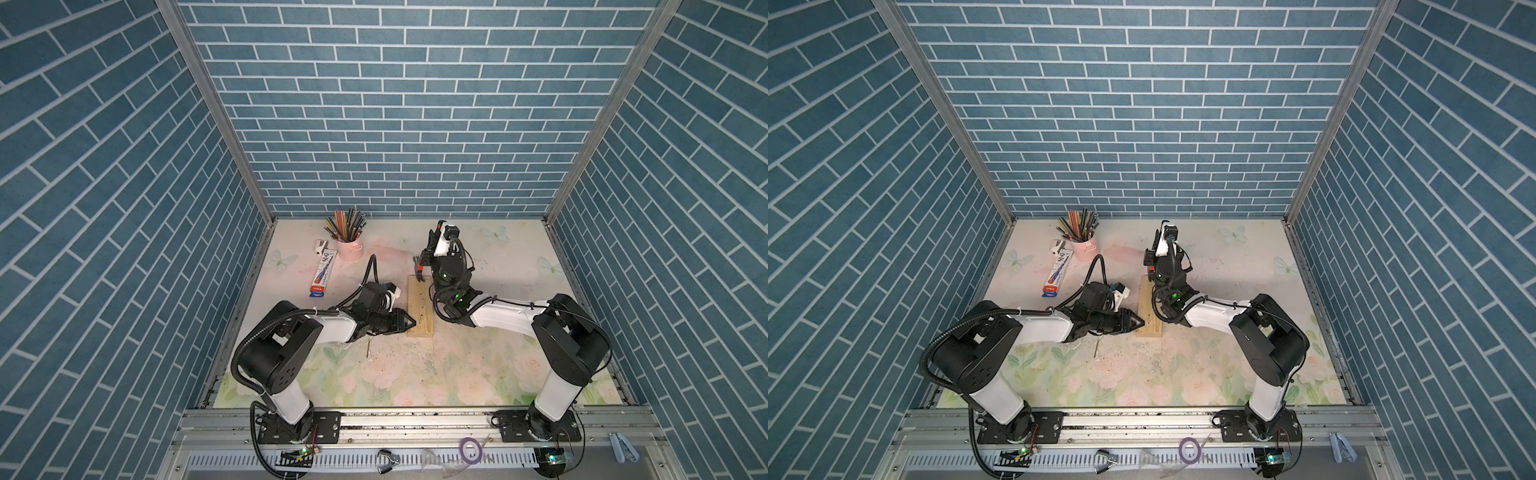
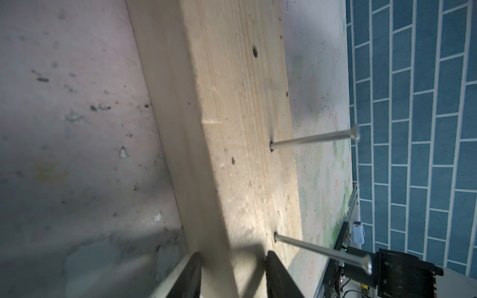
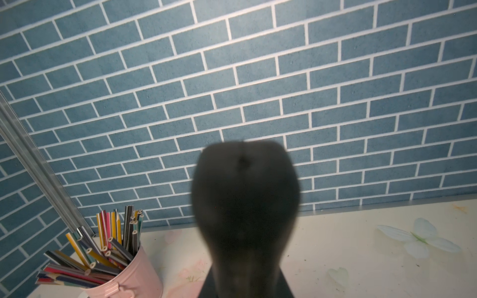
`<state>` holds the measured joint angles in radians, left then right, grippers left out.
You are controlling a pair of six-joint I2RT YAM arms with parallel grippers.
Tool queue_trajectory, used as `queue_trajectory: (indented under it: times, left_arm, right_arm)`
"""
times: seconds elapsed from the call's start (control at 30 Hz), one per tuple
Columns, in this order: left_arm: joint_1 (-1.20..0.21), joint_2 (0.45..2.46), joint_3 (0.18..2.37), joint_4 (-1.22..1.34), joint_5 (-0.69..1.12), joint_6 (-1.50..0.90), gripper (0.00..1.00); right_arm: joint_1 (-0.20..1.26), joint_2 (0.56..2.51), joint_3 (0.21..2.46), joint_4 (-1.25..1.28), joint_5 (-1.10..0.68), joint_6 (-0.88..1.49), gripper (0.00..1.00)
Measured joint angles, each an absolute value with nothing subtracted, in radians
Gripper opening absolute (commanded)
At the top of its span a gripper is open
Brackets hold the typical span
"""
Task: Use a claw hammer to pull out a nail
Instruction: Remove the nail from the mounting plate.
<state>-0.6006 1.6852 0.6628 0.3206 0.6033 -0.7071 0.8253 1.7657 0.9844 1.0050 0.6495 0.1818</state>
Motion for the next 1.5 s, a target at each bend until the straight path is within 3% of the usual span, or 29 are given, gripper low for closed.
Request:
queue_trajectory:
  times: [0.77,1.5]
  left_arm:
    - [-0.600,1.695,0.662,0.342,0.607,-0.737,0.39]
    - [-0.600,1.695,0.661,0.342,0.606,-0.738,0.39]
  right_arm:
    - [0.897,1.789,0.876,1.213,0.699,0.051,0.00]
    - [0.965,1.713,0.786,1.217,0.778,0.065,0.00]
